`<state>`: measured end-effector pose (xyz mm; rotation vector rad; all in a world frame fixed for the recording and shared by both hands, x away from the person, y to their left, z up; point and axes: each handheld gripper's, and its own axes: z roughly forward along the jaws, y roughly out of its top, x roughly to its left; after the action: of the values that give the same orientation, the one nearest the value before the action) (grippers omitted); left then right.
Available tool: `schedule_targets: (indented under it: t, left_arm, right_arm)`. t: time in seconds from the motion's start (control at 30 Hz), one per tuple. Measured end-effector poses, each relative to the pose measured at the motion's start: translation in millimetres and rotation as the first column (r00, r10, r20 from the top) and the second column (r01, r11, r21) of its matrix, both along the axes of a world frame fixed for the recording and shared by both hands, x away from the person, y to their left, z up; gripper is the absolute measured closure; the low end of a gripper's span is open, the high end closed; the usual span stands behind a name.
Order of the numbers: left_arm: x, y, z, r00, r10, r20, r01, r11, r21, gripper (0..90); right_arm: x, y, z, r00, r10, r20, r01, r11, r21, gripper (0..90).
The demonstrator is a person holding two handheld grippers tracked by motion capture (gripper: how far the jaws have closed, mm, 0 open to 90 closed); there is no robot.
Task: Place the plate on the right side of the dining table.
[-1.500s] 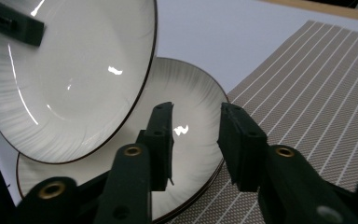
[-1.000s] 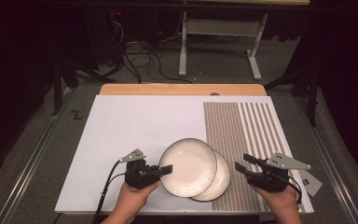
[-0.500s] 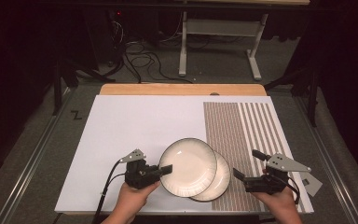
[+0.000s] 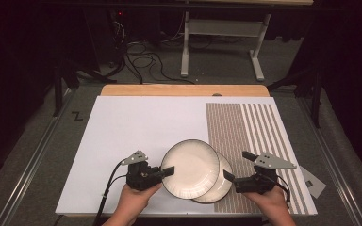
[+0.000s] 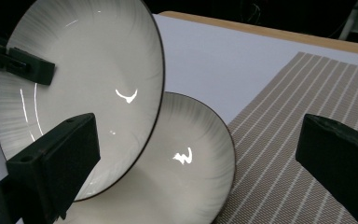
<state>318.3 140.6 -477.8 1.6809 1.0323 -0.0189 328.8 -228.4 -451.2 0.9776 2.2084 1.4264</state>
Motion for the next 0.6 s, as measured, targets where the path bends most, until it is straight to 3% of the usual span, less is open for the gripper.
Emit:
schedule_targets:
  t: [0.33,0.6]
  left_arm:
    - [-0.7,-0.2,0.4,1.0000,-0.001,0.006,0.001,1.0000,0.003,77.3]
    - [-0.7,-0.2,0.4,1.0000,-0.002,0.008,0.002,1.0000,0.004,77.3]
  right_arm:
    - [7.8,20.3,-4.7,0.9976,0.043,-0.053,-0.043,0.999,-0.002,2.3]
    - [11.3,31.0,-8.8,0.9935,0.076,-0.085,-0.076,0.997,0.012,11.4]
